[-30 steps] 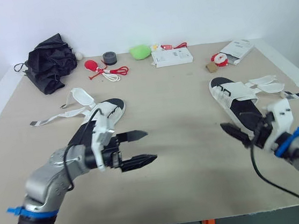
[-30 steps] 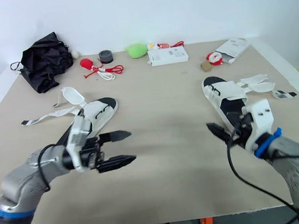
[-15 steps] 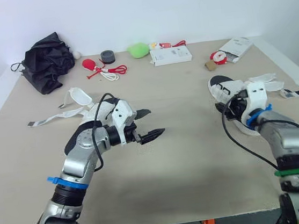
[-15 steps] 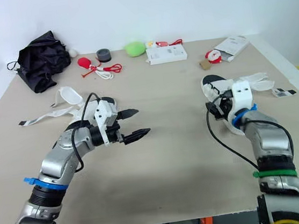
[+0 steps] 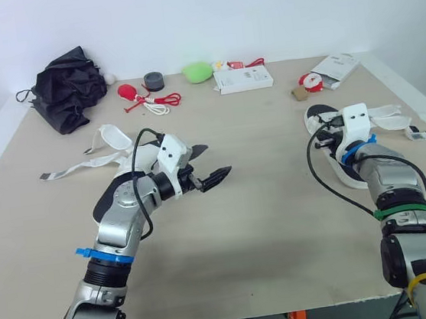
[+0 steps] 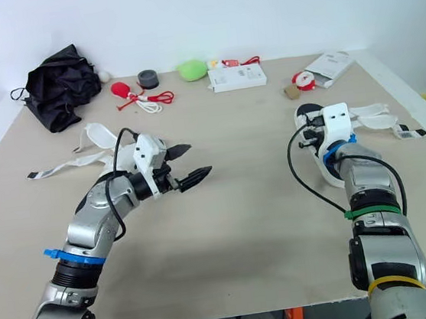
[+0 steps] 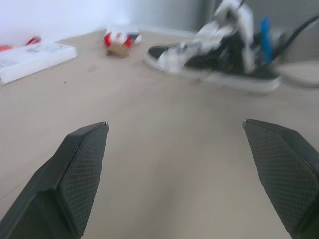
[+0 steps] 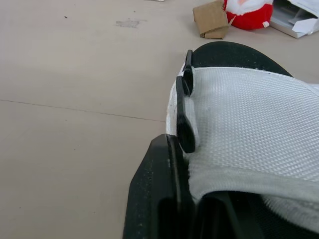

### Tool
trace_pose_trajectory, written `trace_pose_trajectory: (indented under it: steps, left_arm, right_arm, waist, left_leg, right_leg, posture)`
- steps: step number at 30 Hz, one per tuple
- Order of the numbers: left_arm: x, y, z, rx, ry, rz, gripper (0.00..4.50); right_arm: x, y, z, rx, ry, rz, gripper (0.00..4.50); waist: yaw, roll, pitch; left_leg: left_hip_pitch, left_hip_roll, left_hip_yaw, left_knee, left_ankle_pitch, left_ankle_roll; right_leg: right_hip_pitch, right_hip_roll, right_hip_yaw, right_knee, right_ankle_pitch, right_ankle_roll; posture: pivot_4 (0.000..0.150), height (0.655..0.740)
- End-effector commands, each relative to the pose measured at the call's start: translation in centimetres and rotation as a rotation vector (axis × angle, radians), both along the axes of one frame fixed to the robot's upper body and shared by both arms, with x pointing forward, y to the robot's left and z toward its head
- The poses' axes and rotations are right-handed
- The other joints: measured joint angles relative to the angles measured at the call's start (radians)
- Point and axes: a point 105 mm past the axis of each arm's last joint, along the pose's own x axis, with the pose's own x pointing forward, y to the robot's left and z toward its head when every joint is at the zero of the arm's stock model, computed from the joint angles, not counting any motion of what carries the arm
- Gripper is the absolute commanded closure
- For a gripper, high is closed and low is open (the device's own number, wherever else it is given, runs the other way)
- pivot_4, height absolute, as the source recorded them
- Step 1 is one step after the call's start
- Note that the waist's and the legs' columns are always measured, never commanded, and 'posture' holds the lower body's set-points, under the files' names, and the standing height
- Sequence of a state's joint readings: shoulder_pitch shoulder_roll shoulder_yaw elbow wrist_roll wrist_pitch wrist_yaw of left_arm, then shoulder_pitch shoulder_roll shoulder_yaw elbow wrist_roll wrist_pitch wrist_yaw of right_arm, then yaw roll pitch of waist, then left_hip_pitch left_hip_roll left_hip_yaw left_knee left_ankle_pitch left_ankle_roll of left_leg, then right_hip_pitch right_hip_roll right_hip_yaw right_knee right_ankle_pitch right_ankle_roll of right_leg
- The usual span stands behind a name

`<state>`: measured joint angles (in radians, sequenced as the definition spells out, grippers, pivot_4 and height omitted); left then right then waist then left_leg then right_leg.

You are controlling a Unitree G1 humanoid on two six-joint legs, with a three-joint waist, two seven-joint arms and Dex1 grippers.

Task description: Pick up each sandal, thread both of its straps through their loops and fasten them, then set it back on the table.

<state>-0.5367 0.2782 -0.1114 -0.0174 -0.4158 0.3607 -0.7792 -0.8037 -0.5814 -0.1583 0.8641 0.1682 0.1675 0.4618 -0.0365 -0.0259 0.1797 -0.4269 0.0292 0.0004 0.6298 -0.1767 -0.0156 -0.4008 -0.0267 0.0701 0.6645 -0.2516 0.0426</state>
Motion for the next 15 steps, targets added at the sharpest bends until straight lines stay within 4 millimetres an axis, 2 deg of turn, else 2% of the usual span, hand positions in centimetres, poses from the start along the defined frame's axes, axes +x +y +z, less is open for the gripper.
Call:
trace_pose_trajectory:
  steps: [1,4,6,8,10,15]
  left_arm:
    - [-1.2,0.2,1.9,-0.054,-0.041,-0.057,0.02]
    - [-1.8,0.5,2.4,-0.056,-0.043,-0.087,0.02]
    - [-2.6,1.3,2.8,-0.044,-0.049,-0.119,0.02]
    - [-3.5,2.3,2.8,0.0,-0.057,-0.154,0.02]
    - [-3.9,3.6,2.6,0.049,-0.059,-0.159,0.02]
    - [-4.0,5.9,2.1,0.178,0.0,-0.181,0.02]
  right_arm:
    - [-0.1,0.4,0.0,0.028,-0.001,0.048,4.44]
    - [-0.7,1.8,0.6,0.084,0.005,0.164,4.44]
    - [-2.5,4.5,1.5,0.103,0.008,0.397,4.44]
    - [-6.0,7.1,2.2,0.058,0.043,0.688,4.44]
    - [-9.0,9.0,2.1,0.025,0.096,0.879,4.44]
    - [-13.5,12.4,1.4,-0.057,0.218,1.19,4.44]
  waist:
    - [0.0,0.0,0.0]
    - [-0.006,0.0,0.0]
    - [-0.009,0.0,0.0]
    - [-0.012,0.001,0.0]
    - [-0.015,0.001,0.0]
    - [-0.015,0.001,0.001]
  left_leg:
    - [0.0,0.0,0.0,0.0,0.0,0.0]
    - [0.0,0.0,0.0,0.0,0.0,0.0]
    - [0.0,0.001,0.0,0.0,0.0,0.0]
    - [0.0,0.002,-0.001,-0.001,0.0,0.0]
    - [0.0,0.002,-0.001,-0.004,-0.001,0.001]
    - [0.002,0.004,-0.001,-0.003,-0.001,0.0]
  right_leg:
    - [0.0,0.0,0.0,0.0,0.0,0.0]
    - [0.0,0.0,0.0,0.0,0.0,0.0]
    - [0.0,0.001,0.0,0.0,0.0,0.0]
    - [0.0,0.002,0.0,0.0,-0.001,0.0]
    - [-0.002,0.002,0.0,0.0,-0.002,-0.001]
    - [-0.002,0.004,0.0,0.001,-0.004,0.002]
  posture:
    - [0.15,0.74]
    - [0.15,0.74]
    - [0.15,0.74]
    - [0.15,0.74]
    - [0.15,0.74]
    - [0.15,0.74]
